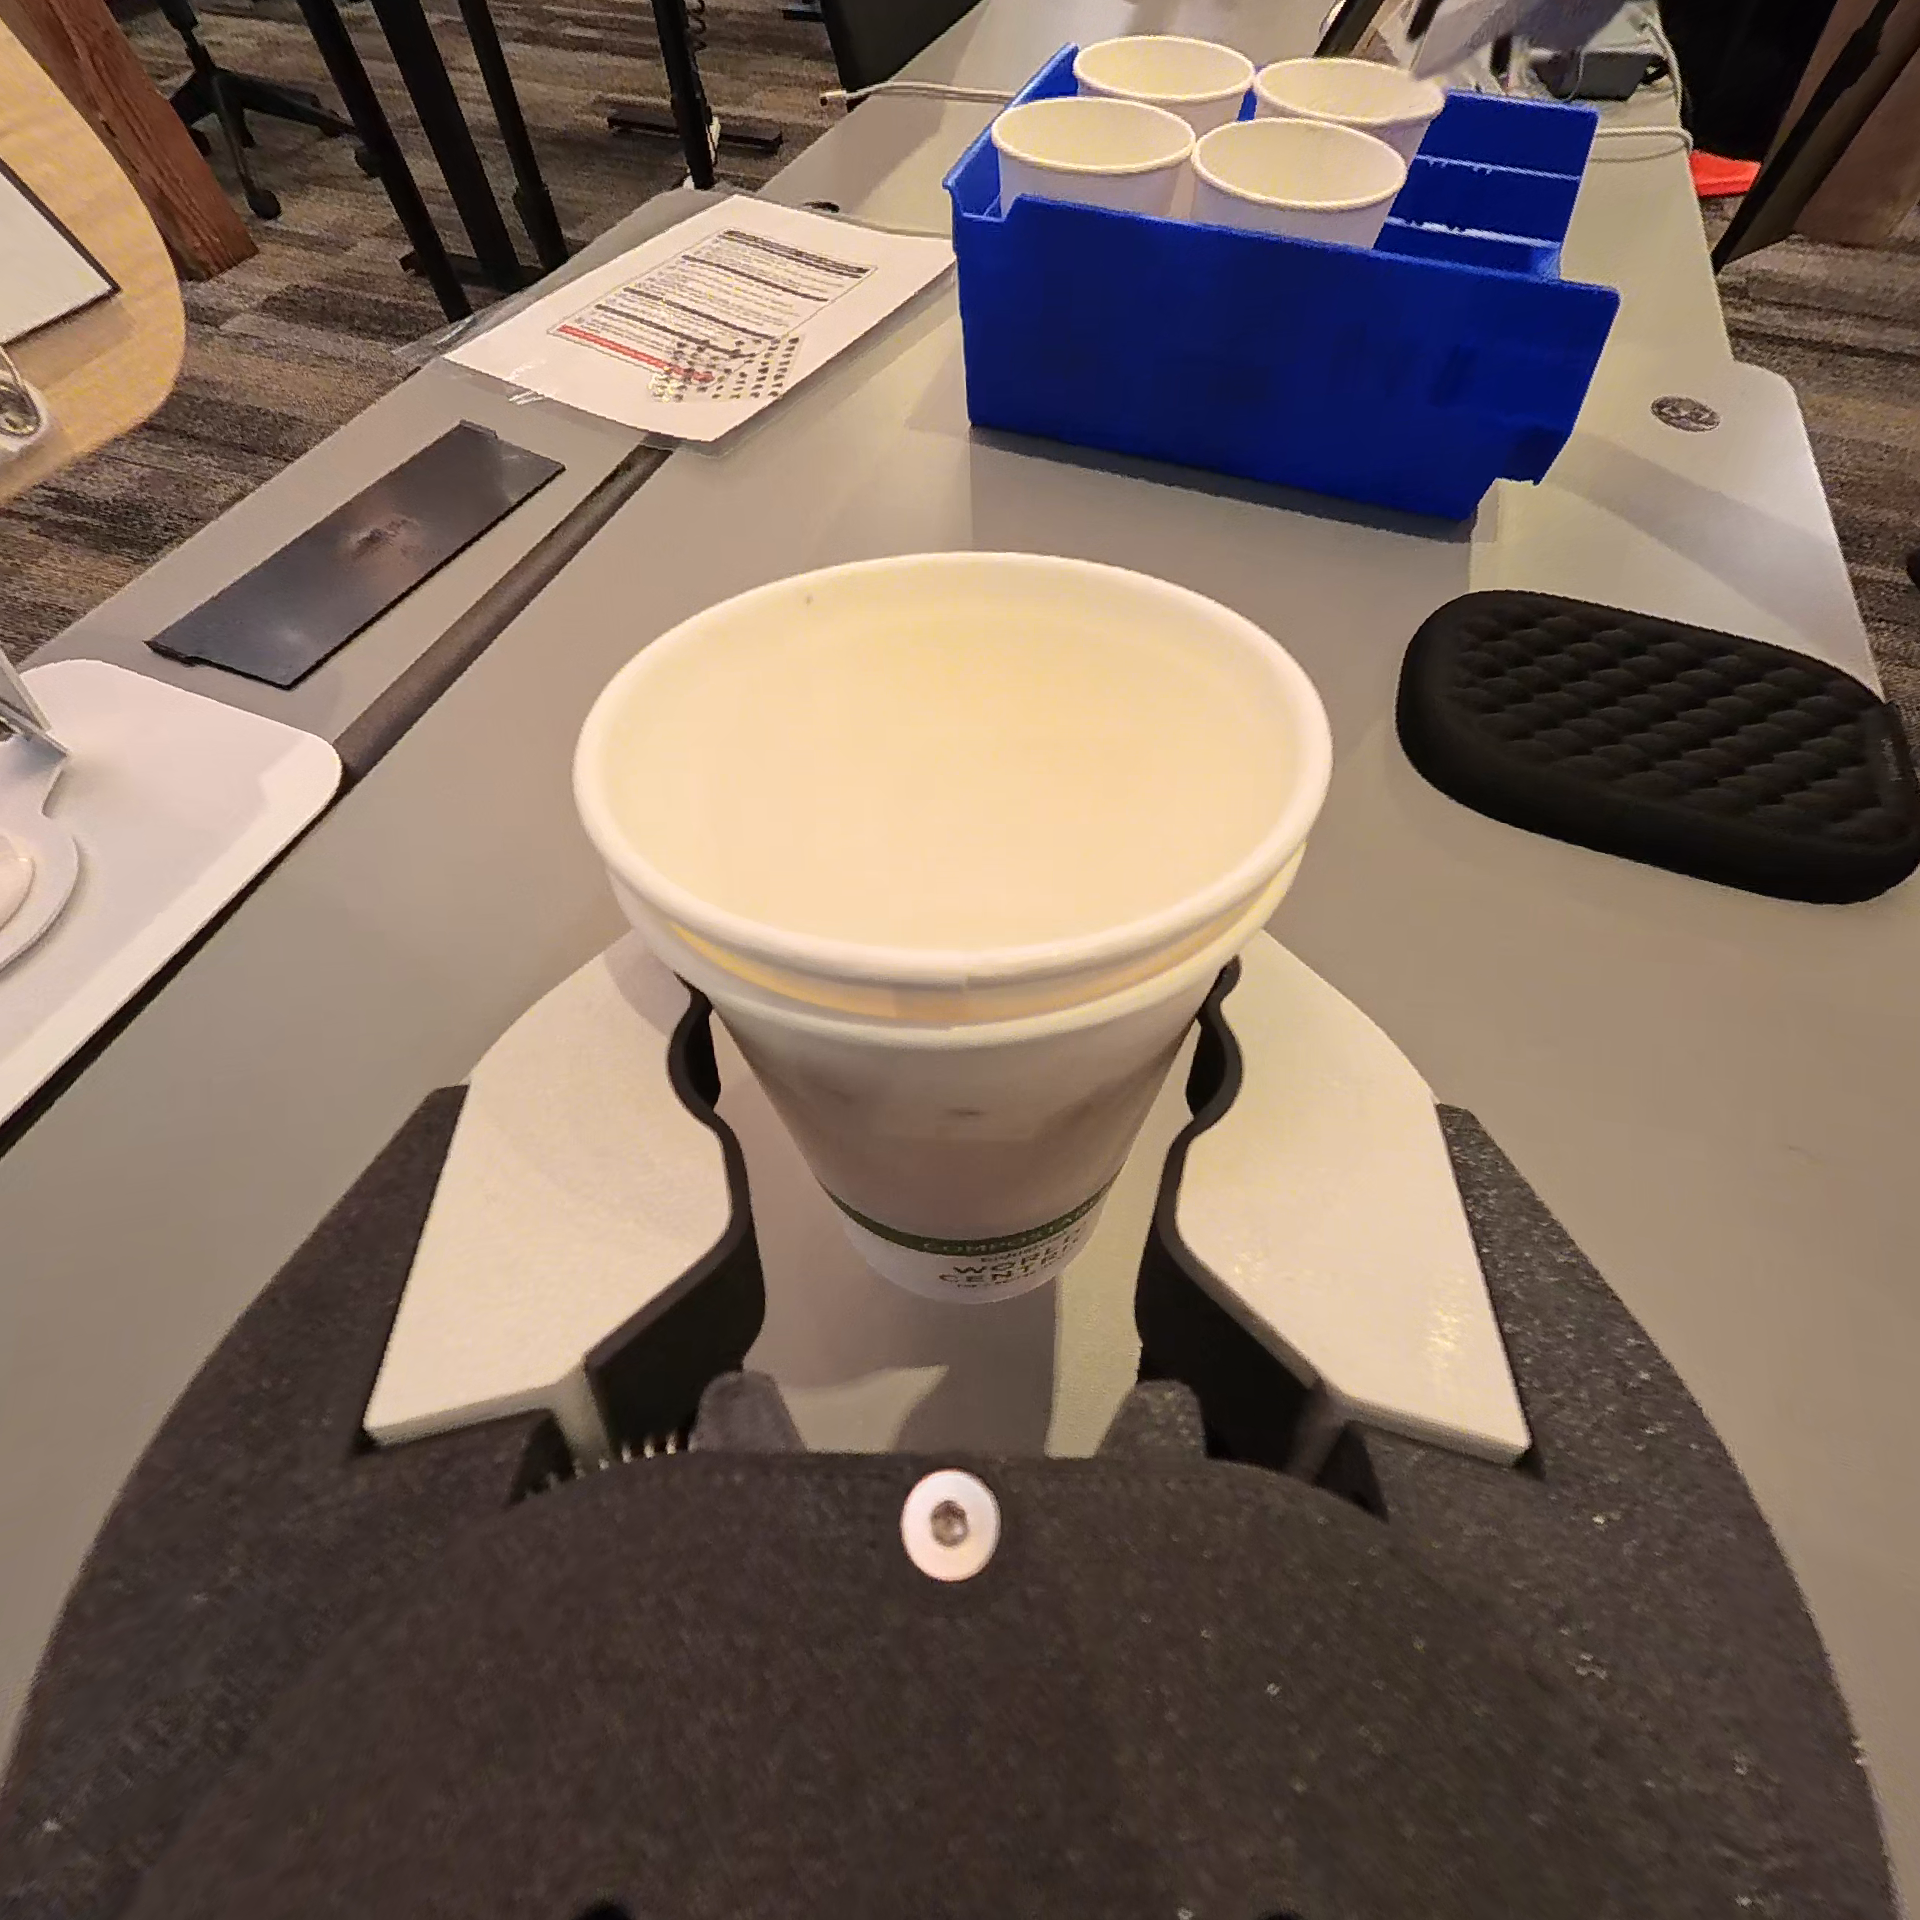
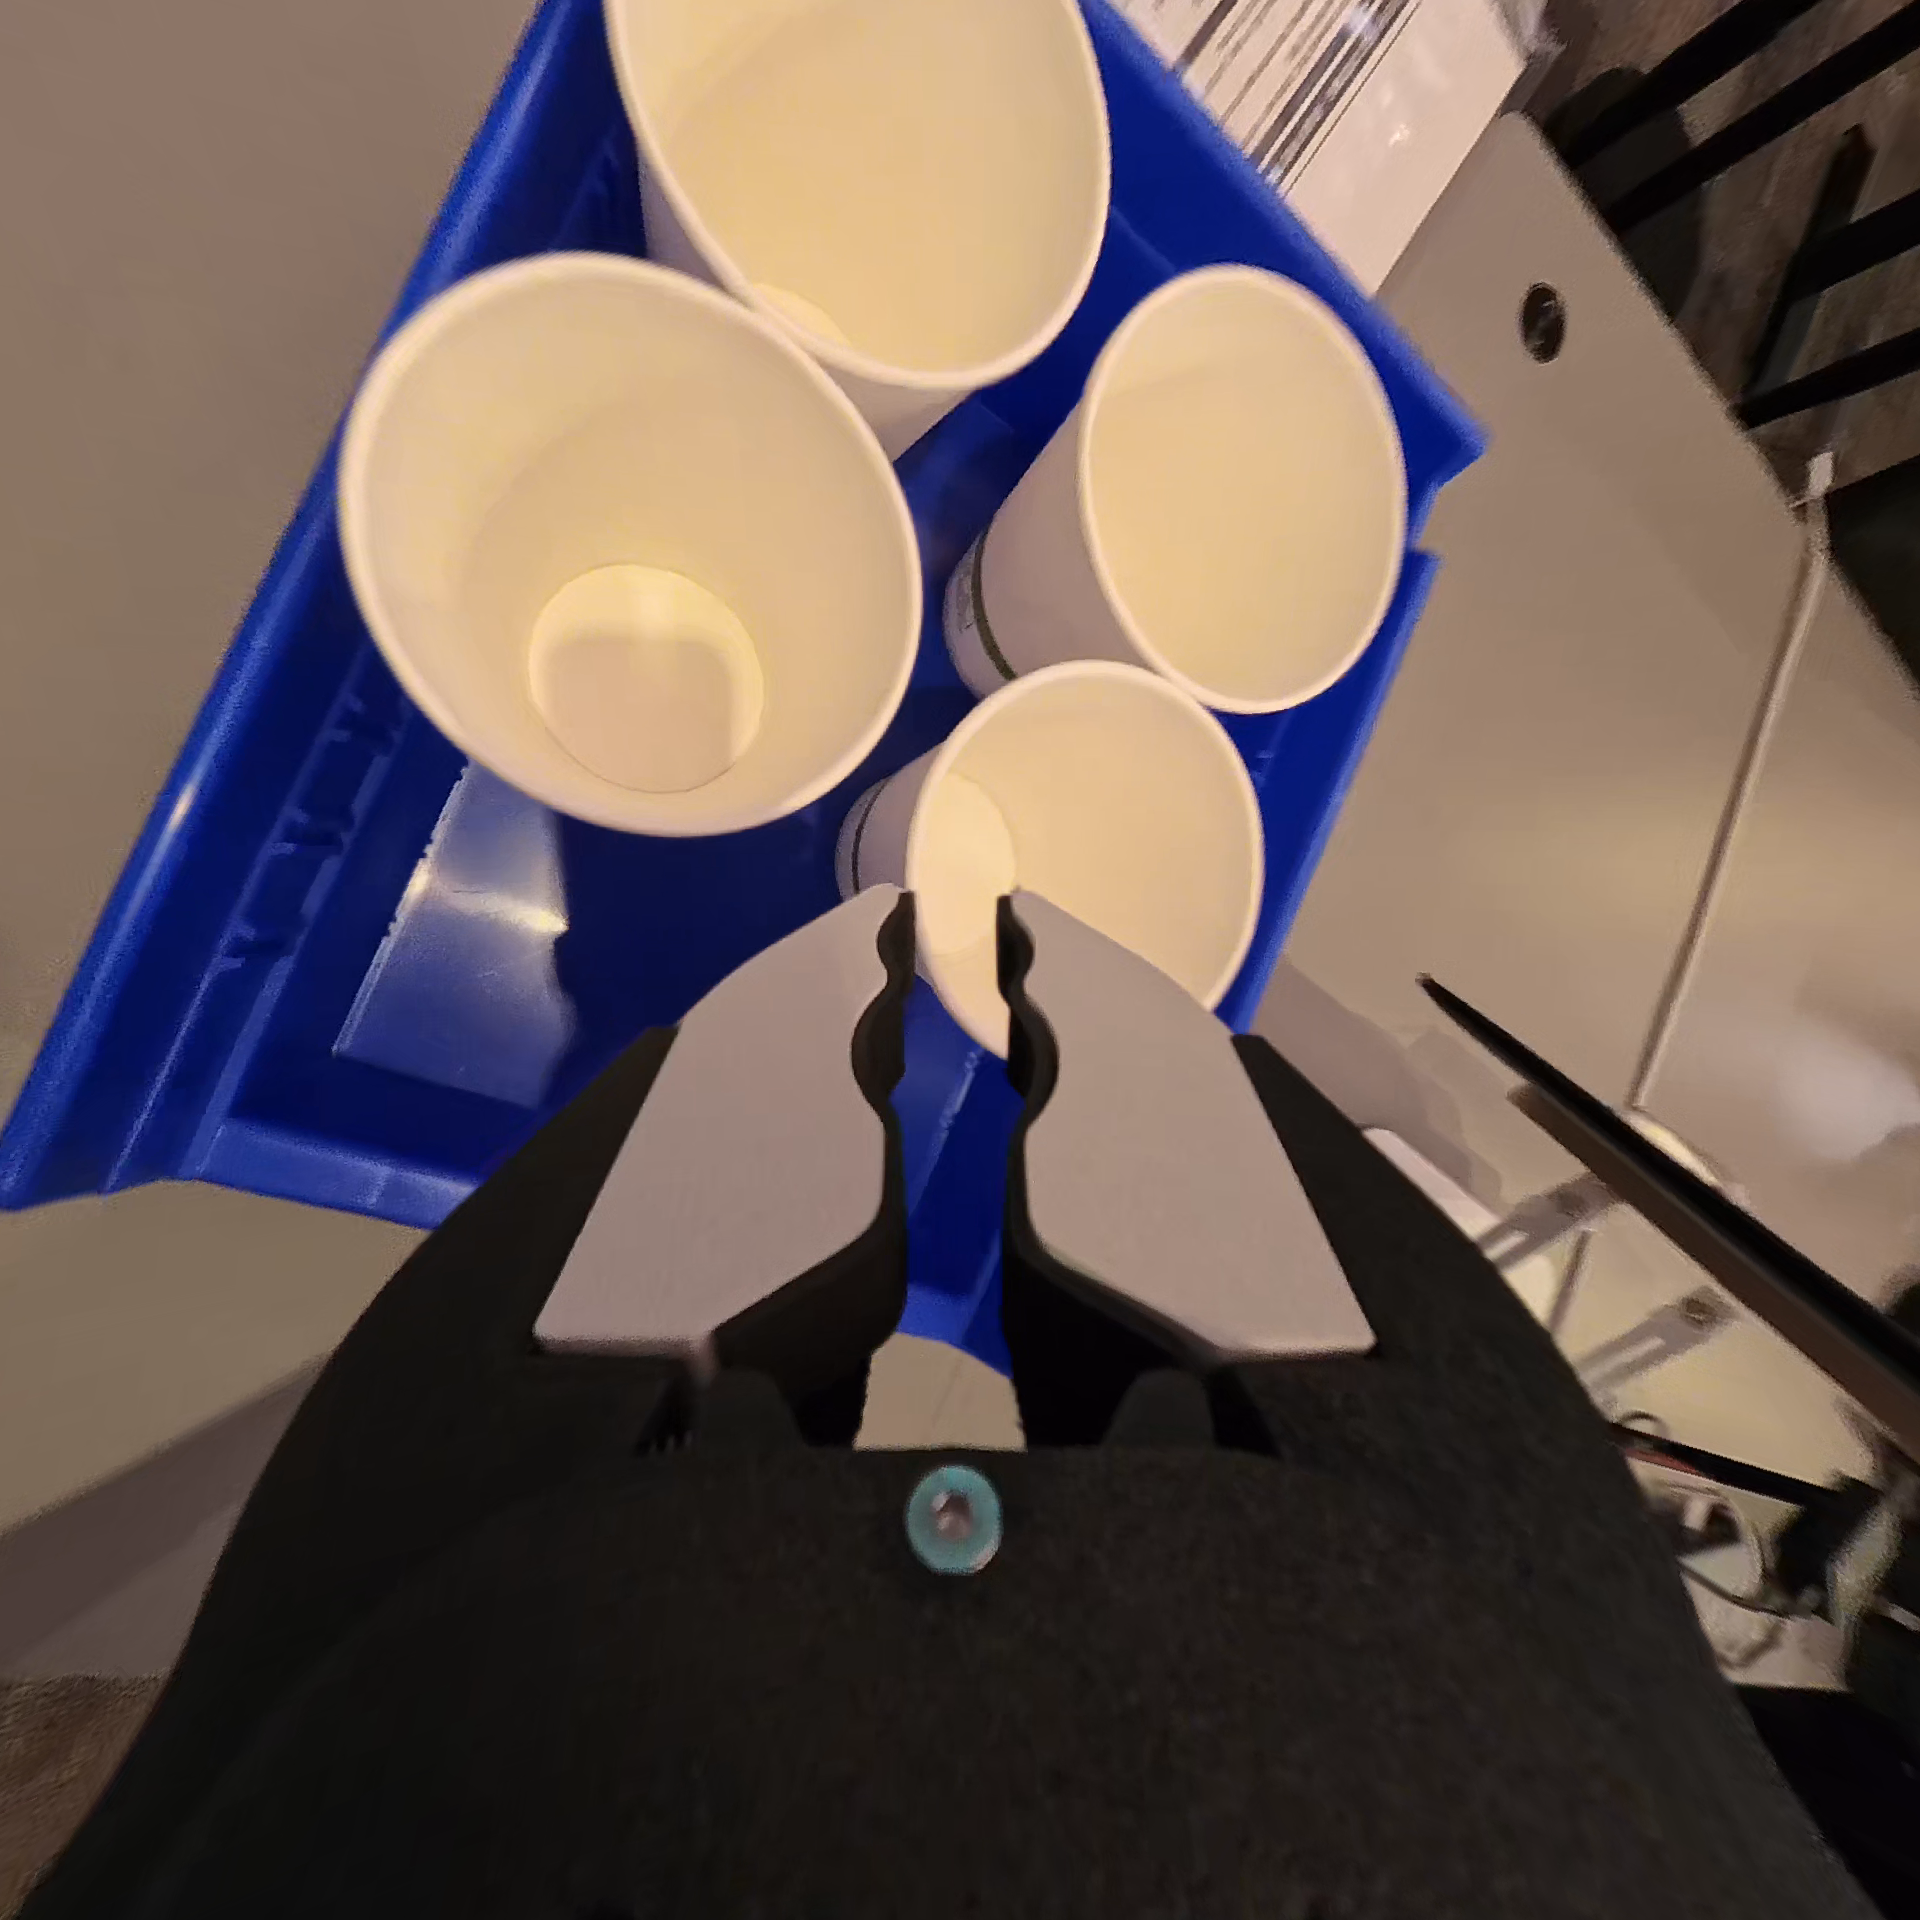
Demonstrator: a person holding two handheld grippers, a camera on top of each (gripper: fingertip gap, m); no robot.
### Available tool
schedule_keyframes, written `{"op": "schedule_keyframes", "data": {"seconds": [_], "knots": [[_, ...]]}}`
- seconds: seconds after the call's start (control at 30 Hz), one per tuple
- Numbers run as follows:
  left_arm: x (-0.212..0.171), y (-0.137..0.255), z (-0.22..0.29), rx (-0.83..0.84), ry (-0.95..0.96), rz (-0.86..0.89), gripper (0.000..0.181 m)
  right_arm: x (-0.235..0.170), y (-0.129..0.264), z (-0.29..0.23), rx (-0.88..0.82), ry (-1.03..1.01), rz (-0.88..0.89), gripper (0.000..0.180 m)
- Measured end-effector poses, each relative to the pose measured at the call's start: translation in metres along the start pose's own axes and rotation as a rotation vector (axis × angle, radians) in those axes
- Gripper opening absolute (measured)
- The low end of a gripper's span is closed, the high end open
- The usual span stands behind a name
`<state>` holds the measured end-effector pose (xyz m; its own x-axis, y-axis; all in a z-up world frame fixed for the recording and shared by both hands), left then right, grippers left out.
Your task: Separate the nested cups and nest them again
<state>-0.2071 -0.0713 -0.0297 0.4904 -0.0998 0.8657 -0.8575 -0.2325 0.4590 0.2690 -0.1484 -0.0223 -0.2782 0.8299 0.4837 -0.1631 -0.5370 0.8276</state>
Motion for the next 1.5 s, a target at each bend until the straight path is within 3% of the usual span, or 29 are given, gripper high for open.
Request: {"op": "schedule_keyframes", "data": {"seconds": [0.13,0.33,0.47,0.6,0.77,1.07,1.5], "knots": [[0.002,-0.002,0.002,-0.009,-0.001,0.006,0.089,0.047,0.050,-0.032,0.018,0.112,0.114,0.016],[0.002,-0.005,0.009,-0.023,-0.016,-0.004,0.089,0.128,0.127,-0.249,0.492,0.587,0.302,0.016],[0.005,-0.004,0.014,-0.031,-0.029,0.000,0.089,0.148,0.141,-0.352,0.616,0.820,0.329,0.012],[0.009,-0.003,0.018,-0.038,-0.045,0.006,0.089,0.164,0.130,-0.402,0.633,0.916,0.305,0.012],[0.012,-0.002,0.020,-0.042,-0.049,0.017,0.089,0.169,0.110,-0.423,0.645,0.951,0.221,0.007],[0.014,-0.001,0.021,-0.042,-0.055,0.021,0.089,0.167,0.110,-0.424,0.705,0.923,0.181,0.003],[0.007,-0.005,0.022,-0.038,-0.060,-0.011,0.088,0.187,0.147,-0.397,0.629,0.892,0.265,0.002]]}}
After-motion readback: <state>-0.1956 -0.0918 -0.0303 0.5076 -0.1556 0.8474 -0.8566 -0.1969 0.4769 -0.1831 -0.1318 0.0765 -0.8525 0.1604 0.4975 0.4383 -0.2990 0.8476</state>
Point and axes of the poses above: each gripper's, where its closed fingertips meet, y back along the fingers, x out of its top, z = x × y across the jaws, the point moved 1 cm from there along y, back along the fingers, and after that the axes turned 13 degrees about -y, right-handed, at the moved point
